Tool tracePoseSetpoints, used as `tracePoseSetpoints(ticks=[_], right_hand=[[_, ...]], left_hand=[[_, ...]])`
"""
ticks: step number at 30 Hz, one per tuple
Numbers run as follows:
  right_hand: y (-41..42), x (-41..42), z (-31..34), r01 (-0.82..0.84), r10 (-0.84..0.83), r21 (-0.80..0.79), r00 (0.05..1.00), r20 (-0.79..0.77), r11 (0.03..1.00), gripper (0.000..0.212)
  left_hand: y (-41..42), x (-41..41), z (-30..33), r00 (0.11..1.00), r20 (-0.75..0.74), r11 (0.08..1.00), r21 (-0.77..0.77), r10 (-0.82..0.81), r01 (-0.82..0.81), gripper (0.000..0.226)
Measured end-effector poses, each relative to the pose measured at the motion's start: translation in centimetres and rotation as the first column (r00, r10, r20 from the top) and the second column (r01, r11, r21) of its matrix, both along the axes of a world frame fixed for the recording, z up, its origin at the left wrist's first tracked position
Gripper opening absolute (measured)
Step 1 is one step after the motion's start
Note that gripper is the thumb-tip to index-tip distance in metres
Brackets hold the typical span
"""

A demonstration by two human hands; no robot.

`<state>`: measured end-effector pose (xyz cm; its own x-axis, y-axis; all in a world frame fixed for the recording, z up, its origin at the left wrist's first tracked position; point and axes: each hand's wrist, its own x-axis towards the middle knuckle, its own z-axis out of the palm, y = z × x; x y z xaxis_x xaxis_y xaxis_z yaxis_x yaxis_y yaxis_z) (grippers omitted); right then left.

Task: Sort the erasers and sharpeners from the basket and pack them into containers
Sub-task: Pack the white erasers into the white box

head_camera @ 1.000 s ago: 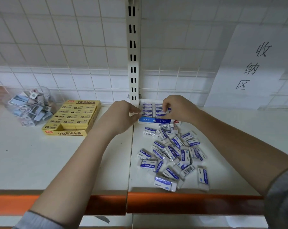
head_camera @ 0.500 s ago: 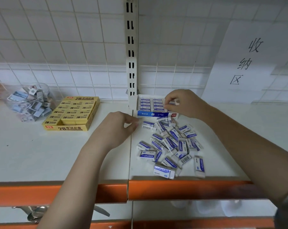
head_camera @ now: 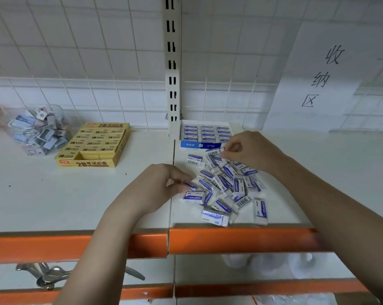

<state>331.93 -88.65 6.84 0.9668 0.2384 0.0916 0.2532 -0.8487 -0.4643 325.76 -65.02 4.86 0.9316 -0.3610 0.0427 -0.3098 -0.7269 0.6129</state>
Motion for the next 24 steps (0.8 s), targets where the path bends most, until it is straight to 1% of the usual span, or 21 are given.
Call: tracePoseSetpoints(ticks=[4, 6, 8, 11, 13, 15, 16, 18, 20, 22, 24], right_hand=[[1.1, 0.3, -0.6, 0.121, -0.121, -0.013, 0.993, -0.013, 0.993, 0.029], [1.5, 0.2, -0.6, 0.164, -0.164, -0.002, 0.986, -0.025, 0.986, 0.027], [1.6, -0.1, -0.3, 0.199, -0.198, 0.029, 0.980, -0.028, 0.980, 0.021], [1.2, -0.9, 0.4, 0.236, -0.236, 0.031, 0.972, -0.001, 0.971, 0.012], [0.7, -1.5, 1.0, 0.250, -0.252, 0.053, 0.968, 0.023, 0.967, 0.011], [0.1, -2.2, 1.5, 0.261, -0.266, 0.101, 0.963, 0.037, 0.960, 0.009], [-0.2, -2.6, 1.7, 0.263, -0.270, 0.130, 0.962, 0.042, 0.956, 0.012], [-0.5, -3.6, 2.0, 0.257, -0.269, 0.215, 0.963, 0.025, 0.942, 0.022], [-0.6, -4.8, 2.0, 0.264, -0.267, 0.318, 0.963, -0.037, 0.910, 0.035], [-0.4, -5.8, 1.7, 0.277, -0.258, 0.439, 0.961, -0.103, 0.855, 0.039], [-0.2, -6.7, 1.5, 0.275, -0.216, 0.569, 0.961, -0.171, 0.775, 0.036]], left_hand=[[-0.3, -0.2, 0.3, 1.000, 0.017, 0.996, 0.084, 0.010, -0.011, 0.030], [-0.3, -0.3, 0.4, 0.999, 0.035, 0.991, 0.131, 0.000, -0.005, 0.031], [-0.1, -0.4, 0.3, 0.997, 0.074, 0.989, 0.146, 0.014, -0.025, 0.031], [0.2, -0.5, 0.2, 0.985, 0.156, 0.992, 0.084, 0.079, -0.093, 0.031], [0.2, -0.4, 0.4, 0.974, 0.194, 0.992, 0.031, 0.115, -0.123, 0.031], [0.1, -0.2, 0.6, 0.966, 0.216, 0.990, -0.026, 0.140, -0.138, 0.031], [0.0, -0.2, 0.7, 0.961, 0.228, 0.988, -0.053, 0.156, -0.147, 0.031], [-0.2, -0.3, 0.8, 0.948, 0.247, 0.977, -0.123, 0.201, -0.176, 0.030], [-0.4, -0.4, 0.9, 0.937, 0.243, 0.958, -0.200, 0.250, -0.204, 0.028], [-0.6, -0.4, 0.9, 0.936, 0.205, 0.935, -0.274, 0.286, -0.226, 0.025], [-0.8, -0.5, 0.9, 0.934, 0.160, 0.909, -0.330, 0.321, -0.256, 0.022]])
